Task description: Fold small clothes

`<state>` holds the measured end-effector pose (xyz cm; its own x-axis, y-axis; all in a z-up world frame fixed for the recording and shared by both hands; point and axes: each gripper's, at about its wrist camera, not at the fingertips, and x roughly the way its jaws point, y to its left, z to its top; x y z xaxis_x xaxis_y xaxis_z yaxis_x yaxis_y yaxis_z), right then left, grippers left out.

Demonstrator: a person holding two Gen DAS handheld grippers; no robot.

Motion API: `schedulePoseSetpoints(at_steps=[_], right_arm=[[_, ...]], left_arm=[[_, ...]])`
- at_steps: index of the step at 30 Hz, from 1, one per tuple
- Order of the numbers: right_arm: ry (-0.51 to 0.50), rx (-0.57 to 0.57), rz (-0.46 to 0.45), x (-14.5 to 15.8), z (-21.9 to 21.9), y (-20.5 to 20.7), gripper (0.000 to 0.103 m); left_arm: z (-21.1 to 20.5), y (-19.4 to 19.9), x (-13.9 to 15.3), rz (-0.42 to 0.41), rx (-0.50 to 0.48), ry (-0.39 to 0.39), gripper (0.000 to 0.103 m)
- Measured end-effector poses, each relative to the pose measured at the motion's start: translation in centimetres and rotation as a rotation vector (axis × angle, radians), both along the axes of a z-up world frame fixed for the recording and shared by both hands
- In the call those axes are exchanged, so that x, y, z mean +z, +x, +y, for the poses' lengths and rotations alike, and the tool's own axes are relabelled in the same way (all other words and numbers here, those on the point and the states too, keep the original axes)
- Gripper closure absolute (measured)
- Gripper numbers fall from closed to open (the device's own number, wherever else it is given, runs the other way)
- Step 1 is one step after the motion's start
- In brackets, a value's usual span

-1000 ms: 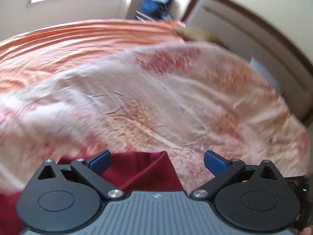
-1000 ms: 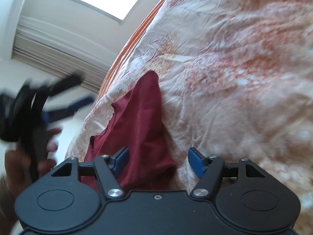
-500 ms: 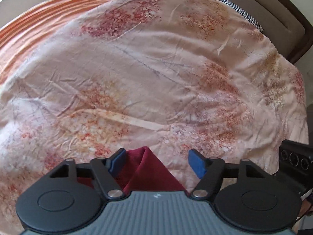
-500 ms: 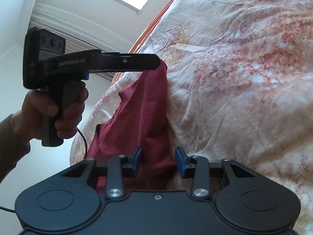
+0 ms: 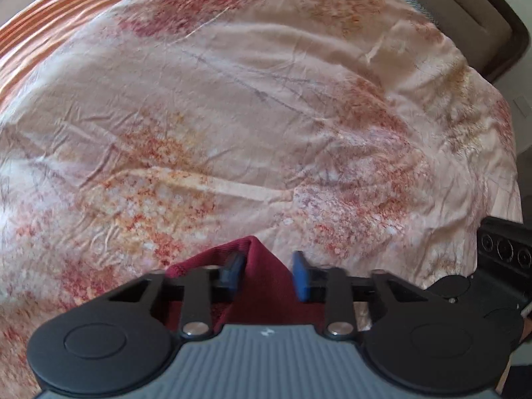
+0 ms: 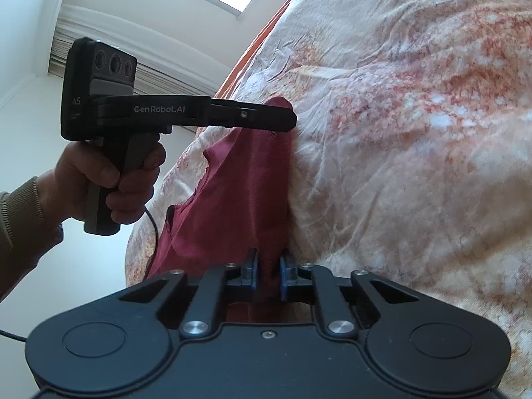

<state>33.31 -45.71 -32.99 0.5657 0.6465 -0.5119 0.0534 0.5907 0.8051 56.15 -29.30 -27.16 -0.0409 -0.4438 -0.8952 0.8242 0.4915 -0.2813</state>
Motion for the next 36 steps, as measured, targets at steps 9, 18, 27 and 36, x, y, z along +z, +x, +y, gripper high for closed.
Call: schedulePoseSetpoints(at_steps=[9, 18, 27, 36], right_arm=[[0.004, -0.007, -0.013, 0.2, -0.3, -0.6, 0.095], [0.049, -0.109, 0.042, -0.8, -2.2, -1.5, 0.094], [-0.129, -0.063, -0.061, 3.9, -2.1, -1.8, 0.073], [-0.238, 0.011, 0.011, 2.2, -0.4, -1.8, 0.076]], left_arm=[[0.7, 0.3, 0.4, -0.012, 0.045, -0.051, 0.096], [-0.7, 0.4, -1.8, -0.077, 0.150, 0.013, 0.082], [4.0, 0.9, 3.1, -0.214, 0.290, -0.098, 0.032], [4.9, -3.6, -1.0, -0.671, 0.210, 0.275, 0.025]])
